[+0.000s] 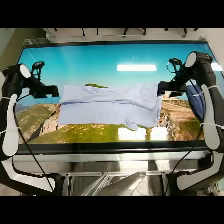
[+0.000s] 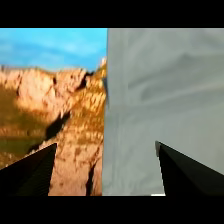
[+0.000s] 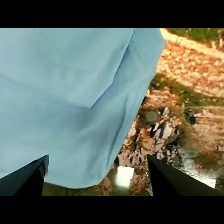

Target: Fold the shirts.

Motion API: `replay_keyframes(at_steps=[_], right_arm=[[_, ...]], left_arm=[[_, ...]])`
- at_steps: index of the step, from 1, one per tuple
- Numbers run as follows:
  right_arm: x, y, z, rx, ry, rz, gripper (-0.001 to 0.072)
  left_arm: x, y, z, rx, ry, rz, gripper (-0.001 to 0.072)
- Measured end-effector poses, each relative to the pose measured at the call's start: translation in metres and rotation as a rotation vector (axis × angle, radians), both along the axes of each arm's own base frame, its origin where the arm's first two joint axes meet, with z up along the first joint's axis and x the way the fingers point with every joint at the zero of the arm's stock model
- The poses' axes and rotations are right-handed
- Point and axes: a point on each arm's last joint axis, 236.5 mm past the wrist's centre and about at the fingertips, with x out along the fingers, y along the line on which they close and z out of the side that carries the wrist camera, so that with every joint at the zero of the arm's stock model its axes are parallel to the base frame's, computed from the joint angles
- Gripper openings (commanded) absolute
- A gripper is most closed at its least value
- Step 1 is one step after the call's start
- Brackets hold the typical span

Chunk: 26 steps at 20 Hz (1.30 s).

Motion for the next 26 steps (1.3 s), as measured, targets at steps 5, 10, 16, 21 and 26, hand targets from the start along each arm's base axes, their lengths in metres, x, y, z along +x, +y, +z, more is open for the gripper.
replay_keyframes(at_steps=[5,10,16,21,26], right_arm=[[-0.036,0.016,-0.006,0.114,0.001,-0.012,0.0702],[-0.065,0.025,-0.002,0.157,-0.037,-0.020,0.0702],[-0.072,0.028,0.029,0.163,-0.148,-0.018,0.0694],[-0.073,0.027,0.045,0.160,-0.203,-0.018,0.0694],[-0.074,0.027,0.049,0.160,-0.215,-0.019,0.0681]], left_arm=[[-0.077,0.008,-0.031,-0.134,0.157,0.133,0.0645],[-0.094,-0.008,-0.060,-0.282,0.196,0.185,0.0645],[-0.087,-0.012,-0.084,-0.330,0.236,0.189,0.0642],[-0.084,-0.017,-0.090,-0.325,0.248,0.167,0.0409],[-0.083,-0.016,-0.094,-0.310,0.249,0.165,0.0066]])
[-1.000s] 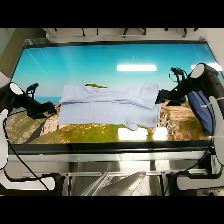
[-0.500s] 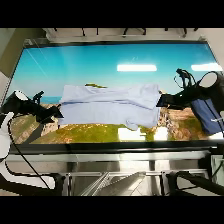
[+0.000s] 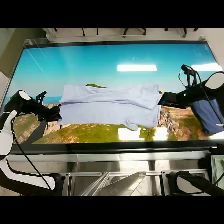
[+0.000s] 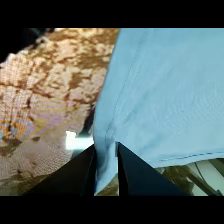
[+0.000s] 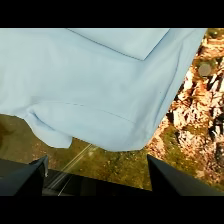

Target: Fold the shirts.

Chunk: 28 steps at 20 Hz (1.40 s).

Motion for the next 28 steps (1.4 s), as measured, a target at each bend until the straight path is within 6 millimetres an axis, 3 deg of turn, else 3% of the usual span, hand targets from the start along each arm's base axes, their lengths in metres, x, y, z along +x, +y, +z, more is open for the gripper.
replay_keyframes(at_steps=[1,2,5,8,10,12,15,20,24,28], right_arm=[[0.000,0.000,0.000,0.000,0.000,0.000,0.0606],[0.000,0.000,0.000,0.000,0.001,0.000,0.0577],[-0.004,-0.002,-0.001,-0.010,0.012,0.002,0.0580],[-0.008,-0.015,-0.008,-0.062,0.034,-0.003,0.0587],[-0.014,-0.027,-0.021,-0.081,0.069,-0.023,0.0597],[-0.022,-0.036,-0.039,-0.072,0.115,-0.050,0.0664],[-0.036,-0.040,-0.071,-0.016,0.168,-0.097,0.0664],[-0.037,-0.028,-0.113,0.099,0.167,-0.189,0.0664],[-0.034,-0.019,-0.139,0.146,0.193,-0.225,0.0664],[-0.034,0.005,-0.156,0.167,0.223,-0.200,0.0664]], left_arm=[[0.001,0.000,0.000,0.001,-0.002,0.005,0.0017],[0.001,-0.001,0.000,-0.001,-0.002,0.003,0.0016],[0.000,-0.004,0.003,-0.004,-0.006,-0.020,0.0016],[0.000,-0.005,0.022,0.000,-0.040,-0.040,0.0016],[0.001,-0.005,0.041,0.009,-0.082,-0.047,0.0016],[0.002,-0.008,0.060,0.012,-0.121,-0.054,0.0016],[-0.004,-0.014,0.081,0.020,-0.161,-0.070,0.0016],[-0.024,-0.023,0.086,0.021,-0.169,-0.080,0.0016],[-0.027,-0.025,0.087,0.021,-0.176,-0.079,0.0016],[-0.025,-0.024,0.090,0.025,-0.187,-0.078,0.0016]])
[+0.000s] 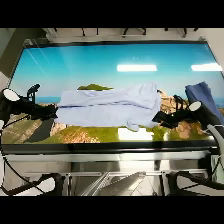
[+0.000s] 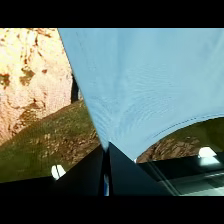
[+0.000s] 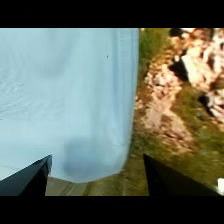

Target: Fold the shirts.

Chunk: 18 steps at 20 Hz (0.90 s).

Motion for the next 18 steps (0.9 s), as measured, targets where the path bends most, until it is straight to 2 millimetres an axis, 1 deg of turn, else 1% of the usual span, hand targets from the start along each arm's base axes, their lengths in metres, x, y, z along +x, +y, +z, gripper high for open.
replay_keyframes(at_steps=[1,2,4,5,7,8,10,12,14,17,18], right_arm=[[0.000,0.009,-0.002,0.012,0.005,0.006,0.0662],[-0.001,0.015,-0.005,0.014,0.008,0.021,0.0593],[0.000,0.022,-0.011,0.000,0.007,0.030,0.0045],[-0.001,0.024,-0.014,-0.002,0.011,0.032,0.0021],[-0.002,0.027,-0.011,-0.010,0.002,0.052,0.0021],[-0.004,0.028,-0.006,-0.011,-0.006,0.064,0.0020],[-0.014,0.030,0.010,-0.019,-0.016,0.114,0.0020],[-0.026,0.021,0.031,-0.067,-0.039,0.160,0.0020],[-0.042,0.011,0.055,-0.127,-0.060,0.208,0.0020],[-0.070,0.002,0.086,-0.180,-0.082,0.234,0.0020],[-0.079,0.000,0.093,-0.193,-0.081,0.233,0.0020]], left_arm=[[0.000,0.000,0.000,0.000,-0.001,0.000,0.0016],[0.000,0.000,0.000,0.000,-0.001,0.000,0.0016],[-0.001,0.000,0.001,-0.001,0.001,-0.001,0.0016],[-0.001,0.000,0.001,-0.001,0.002,-0.002,0.0016],[-0.004,-0.001,0.001,-0.006,0.015,-0.006,0.0016],[-0.005,-0.002,0.001,-0.006,0.018,-0.007,0.0016],[-0.010,-0.002,0.004,-0.007,0.027,-0.014,0.0016],[-0.017,0.000,0.010,0.015,0.020,-0.021,0.0016],[-0.031,0.002,0.013,0.039,0.019,-0.027,0.0016],[-0.068,-0.001,0.007,0.055,0.044,-0.033,0.0016],[-0.080,-0.002,0.003,0.059,0.052,-0.034,0.0016]])
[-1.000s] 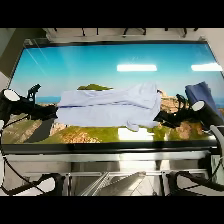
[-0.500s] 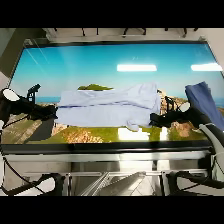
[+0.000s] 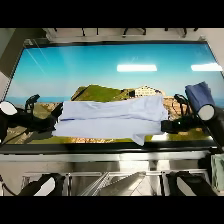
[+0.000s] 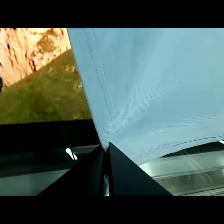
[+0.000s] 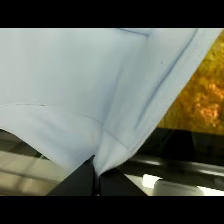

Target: Fold the shirts.

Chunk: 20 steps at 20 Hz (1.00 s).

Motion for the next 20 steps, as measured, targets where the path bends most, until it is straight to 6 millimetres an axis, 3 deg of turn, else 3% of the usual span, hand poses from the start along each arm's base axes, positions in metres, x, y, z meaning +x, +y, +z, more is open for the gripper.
replay_keyframes(at_steps=[4,7,9,12,17,20], right_arm=[[-0.023,-0.007,0.019,-0.034,-0.024,-0.012,0.0020],[-0.024,-0.009,0.021,-0.041,-0.032,-0.022,0.0020],[-0.016,-0.010,0.017,-0.045,-0.032,-0.033,0.0020],[0.010,-0.012,0.016,-0.048,-0.055,-0.050,0.0020],[0.077,-0.017,0.020,-0.060,-0.091,-0.047,0.0020],[0.116,-0.020,0.016,-0.064,-0.090,-0.044,0.0020]], left_arm=[[-0.032,0.002,-0.008,0.023,-0.011,0.025,0.0016],[-0.023,-0.006,-0.004,-0.009,-0.061,0.055,0.0016],[-0.004,-0.011,0.000,-0.021,-0.087,0.050,0.0016],[0.034,-0.011,0.001,-0.033,-0.086,0.060,0.0016],[0.101,-0.003,0.001,-0.042,-0.086,0.083,0.0016],[0.130,0.000,-0.003,-0.046,-0.075,0.076,0.0016]])
